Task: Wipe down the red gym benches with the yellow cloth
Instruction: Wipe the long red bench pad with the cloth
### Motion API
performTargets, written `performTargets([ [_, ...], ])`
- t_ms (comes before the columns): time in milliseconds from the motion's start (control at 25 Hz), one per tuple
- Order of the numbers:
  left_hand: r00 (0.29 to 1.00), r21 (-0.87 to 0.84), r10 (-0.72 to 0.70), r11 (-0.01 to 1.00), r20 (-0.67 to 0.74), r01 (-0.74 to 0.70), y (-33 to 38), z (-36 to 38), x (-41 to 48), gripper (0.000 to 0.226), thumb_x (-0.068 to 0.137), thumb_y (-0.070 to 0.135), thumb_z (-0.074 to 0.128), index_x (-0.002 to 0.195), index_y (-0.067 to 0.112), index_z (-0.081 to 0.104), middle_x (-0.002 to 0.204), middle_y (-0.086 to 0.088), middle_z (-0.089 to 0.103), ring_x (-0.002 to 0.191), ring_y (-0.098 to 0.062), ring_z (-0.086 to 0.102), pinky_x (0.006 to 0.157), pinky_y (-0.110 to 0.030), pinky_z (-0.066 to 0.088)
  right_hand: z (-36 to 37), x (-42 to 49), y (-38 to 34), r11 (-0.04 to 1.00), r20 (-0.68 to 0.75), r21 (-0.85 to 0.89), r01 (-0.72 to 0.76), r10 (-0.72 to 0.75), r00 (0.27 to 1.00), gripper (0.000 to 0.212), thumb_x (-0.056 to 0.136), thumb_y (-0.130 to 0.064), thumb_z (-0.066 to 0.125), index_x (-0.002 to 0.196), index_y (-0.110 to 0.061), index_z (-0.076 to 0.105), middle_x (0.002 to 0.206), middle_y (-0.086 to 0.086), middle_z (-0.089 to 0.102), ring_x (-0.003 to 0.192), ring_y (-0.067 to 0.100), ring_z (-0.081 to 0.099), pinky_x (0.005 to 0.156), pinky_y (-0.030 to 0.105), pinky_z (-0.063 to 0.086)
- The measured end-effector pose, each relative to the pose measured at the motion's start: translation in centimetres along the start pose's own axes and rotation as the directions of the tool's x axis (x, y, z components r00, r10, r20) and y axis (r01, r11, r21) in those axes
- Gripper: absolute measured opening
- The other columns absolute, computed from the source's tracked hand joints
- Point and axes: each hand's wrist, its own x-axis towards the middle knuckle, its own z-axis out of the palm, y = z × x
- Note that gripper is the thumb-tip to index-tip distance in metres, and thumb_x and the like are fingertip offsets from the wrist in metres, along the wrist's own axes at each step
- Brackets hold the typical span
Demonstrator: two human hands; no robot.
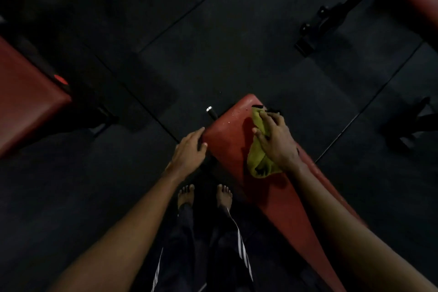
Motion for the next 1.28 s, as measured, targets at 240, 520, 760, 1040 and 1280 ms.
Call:
performTargets([
  [240, 0.998, -0.194, -0.068, 0.979, -0.005, 0.066, -3.4, 2.5, 1.1, 0.049, 0.105, 0.034, 0.048, 0.153, 0.028, 0.041, 0.152, 0.000, 0.048, 0.139, -0.017, 0.044, 0.116, -0.035, 0.036, 7.3, 2.3, 1.3, 0.961, -0.149, -0.275, 0.026, -0.069, 0.987, 0.061, 0.105, -0.050, 0.035, 0.159, -0.024, 0.024, 0.165, 0.004, 0.022, 0.152, 0.030, 0.018, 0.125, 0.048, 0.015],
  [520, 0.988, -0.438, -0.157, 0.888, -0.004, 0.139, -4.7, 1.3, 2.7, 0.055, 0.100, 0.060, 0.030, 0.131, 0.031, 0.065, 0.139, 0.004, 0.061, 0.125, -0.010, 0.053, 0.103, -0.028, 0.039, 6.7, 7.8, -3.6, 0.965, -0.178, -0.256, -0.050, 0.004, 0.984, 0.048, 0.101, -0.045, 0.042, 0.148, -0.034, 0.040, 0.160, 0.004, 0.031, 0.146, 0.037, 0.027, 0.112, 0.056, 0.032],
  [760, 0.962, -0.532, -0.240, 0.836, -0.129, 0.137, -5.3, -0.4, 3.7, 0.059, 0.094, 0.067, 0.020, 0.115, 0.039, 0.069, 0.131, 0.001, 0.065, 0.123, -0.016, 0.058, 0.106, -0.040, 0.043, 8.9, 2.8, -4.3, 0.833, 0.105, -0.365, 0.417, -0.408, 0.907, 0.045, 0.101, -0.046, 0.046, 0.145, -0.035, 0.047, 0.155, 0.000, 0.039, 0.144, 0.035, 0.033, 0.104, 0.050, 0.040],
  [1040, 0.947, -0.532, -0.258, 0.838, -0.192, 0.120, -6.6, -1.5, 5.2, 0.055, 0.102, 0.057, 0.022, 0.115, 0.034, 0.070, 0.131, -0.003, 0.066, 0.121, -0.020, 0.059, 0.100, -0.040, 0.043, 11.7, 3.7, -7.0, 0.821, 0.022, -0.387, 0.420, -0.447, 0.894, 0.039, 0.103, -0.044, 0.045, 0.136, -0.029, 0.058, 0.140, -0.005, 0.056, 0.136, 0.031, 0.044, 0.107, 0.045, 0.037],
  [1280, 0.969, -0.463, -0.193, 0.880, -0.152, 0.103, -4.7, -2.4, 6.3, 0.061, 0.103, 0.058, 0.020, 0.118, 0.029, 0.071, 0.125, -0.001, 0.068, 0.118, -0.018, 0.060, 0.101, -0.036, 0.043, 12.5, 0.6, -3.7, 0.626, 0.147, -0.406, 0.665, -0.674, 0.724, 0.037, 0.099, -0.038, 0.043, 0.124, -0.028, 0.070, 0.135, -0.005, 0.061, 0.132, 0.035, 0.051, 0.106, 0.043, 0.041],
])
